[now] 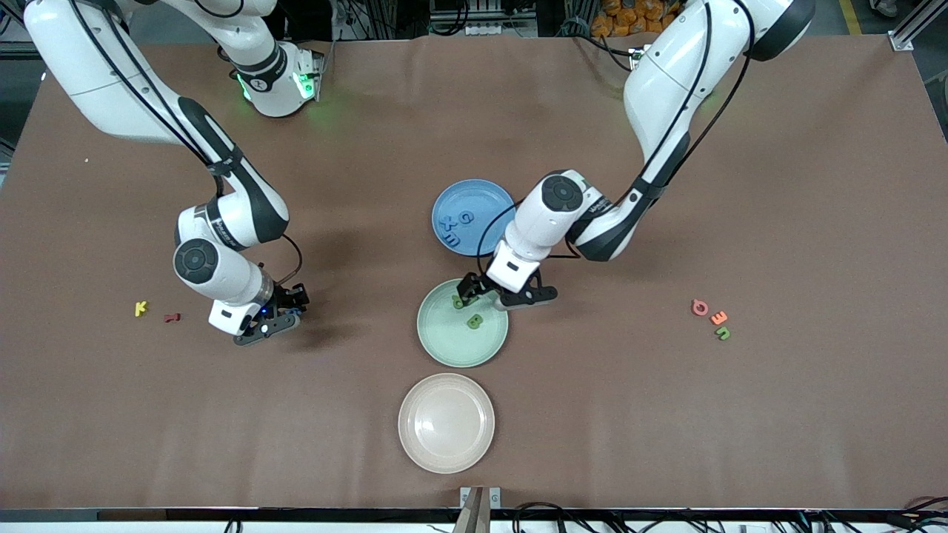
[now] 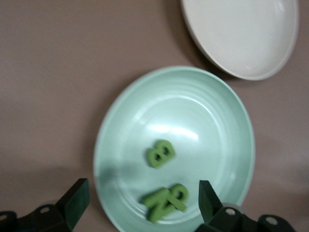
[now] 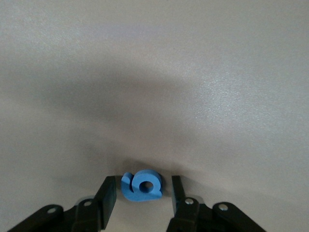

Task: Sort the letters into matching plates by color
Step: 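Carry the blue 'G' toward the blue plate while the left gripper reaches the green letters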

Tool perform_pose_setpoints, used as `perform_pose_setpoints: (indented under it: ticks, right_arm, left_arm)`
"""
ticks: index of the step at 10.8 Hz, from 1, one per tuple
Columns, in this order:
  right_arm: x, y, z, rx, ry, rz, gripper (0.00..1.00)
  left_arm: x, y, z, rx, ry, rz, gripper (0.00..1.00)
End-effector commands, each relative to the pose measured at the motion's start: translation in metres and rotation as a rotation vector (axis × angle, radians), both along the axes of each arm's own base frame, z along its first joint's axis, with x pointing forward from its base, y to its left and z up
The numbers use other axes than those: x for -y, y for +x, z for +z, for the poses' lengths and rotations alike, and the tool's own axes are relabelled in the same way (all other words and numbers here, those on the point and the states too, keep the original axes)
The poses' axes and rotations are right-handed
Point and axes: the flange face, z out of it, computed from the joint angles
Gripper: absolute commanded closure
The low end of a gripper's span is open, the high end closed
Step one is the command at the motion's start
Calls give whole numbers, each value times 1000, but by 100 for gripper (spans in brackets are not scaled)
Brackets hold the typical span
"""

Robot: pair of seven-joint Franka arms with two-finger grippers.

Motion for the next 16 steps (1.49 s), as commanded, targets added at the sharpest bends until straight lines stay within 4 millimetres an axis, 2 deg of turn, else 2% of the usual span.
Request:
perform_pose_setpoints:
  ticks: [1,3,5,6,8,9,11,13,16]
  right_arm:
    - [-1,7,-3,4,-13,-10,52]
    - [-2,6,-5,1,-13,-20,59]
    - [-2,7,-5,3,-13,-20,72]
    - [-4,7,0,7,-14,-21,79]
    - [-10,7,8,12,-14,-56,80]
    - [-21,5,11,9,-17,-74,80]
    - [-48,-4,16,-21,-38,-134,82]
    - [-81,-13,24,-26,-36,-184,84]
    - [-132,-29,32,-36,-13,-256,86]
  left_arm:
    - [-62,34,9,-53,199,-26,0]
    - [-84,42,13,-66,298,-142,0]
    - [-101,52,11,-60,316,-180,0]
    - [-125,64,7,-48,340,-228,0]
    - [-155,77,3,-30,373,-342,0]
    - [-170,84,2,-32,387,-368,0]
    - [-218,101,0,-28,423,-449,0]
    - [-242,107,-5,-27,458,-588,0]
    - [-306,119,-13,-43,495,-666,0]
